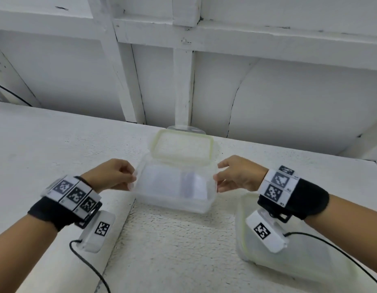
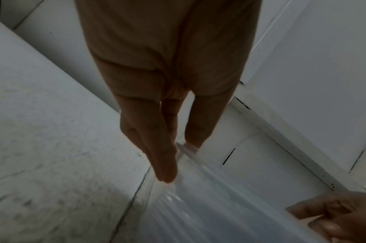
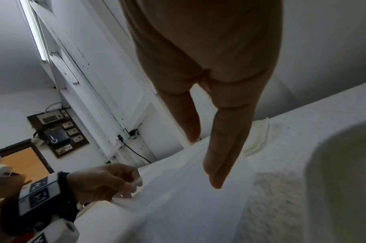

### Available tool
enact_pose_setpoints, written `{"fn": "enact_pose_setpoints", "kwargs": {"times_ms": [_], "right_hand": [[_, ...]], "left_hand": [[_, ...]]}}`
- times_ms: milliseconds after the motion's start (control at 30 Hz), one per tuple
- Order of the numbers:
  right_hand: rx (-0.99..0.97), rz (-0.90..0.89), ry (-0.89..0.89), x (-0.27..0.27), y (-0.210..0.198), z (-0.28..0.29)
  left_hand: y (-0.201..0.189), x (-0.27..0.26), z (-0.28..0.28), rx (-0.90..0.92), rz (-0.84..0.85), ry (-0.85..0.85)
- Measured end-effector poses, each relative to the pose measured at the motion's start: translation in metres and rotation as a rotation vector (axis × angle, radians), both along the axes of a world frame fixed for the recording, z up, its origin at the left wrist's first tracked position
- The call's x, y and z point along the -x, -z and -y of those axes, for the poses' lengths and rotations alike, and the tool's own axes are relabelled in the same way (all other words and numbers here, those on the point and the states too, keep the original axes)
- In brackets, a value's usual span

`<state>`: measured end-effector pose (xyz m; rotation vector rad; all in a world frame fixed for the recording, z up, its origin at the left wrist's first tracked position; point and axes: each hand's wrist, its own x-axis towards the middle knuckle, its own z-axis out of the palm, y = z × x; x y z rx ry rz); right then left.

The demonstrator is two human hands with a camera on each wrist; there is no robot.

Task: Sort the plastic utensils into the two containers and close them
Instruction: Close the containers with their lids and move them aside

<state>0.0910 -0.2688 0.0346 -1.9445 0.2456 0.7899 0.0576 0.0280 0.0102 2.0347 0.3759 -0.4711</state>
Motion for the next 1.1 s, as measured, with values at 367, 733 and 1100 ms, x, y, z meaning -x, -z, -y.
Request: {"fn": "enact_pose_setpoints", "kwargs": {"times_ms": [367,733,1100], "right_hand": [[0.093,0.039,-0.093,-0.048,-0.025,0.001],[0.614,0.232,-0.396,-0.145,0.027,-0.004],[0.499,0.179,-0.332,-0.149,0.037,-0.007]], "left_hand": [[-0.010,-0.055,-0.011,-0.216,-0.105,0.134],[0.013,-0.158,0.013,-0.291,-0.038,-0.014],[0.026,-0.155,-0.002,-0.093,0.008,-0.017]]}}
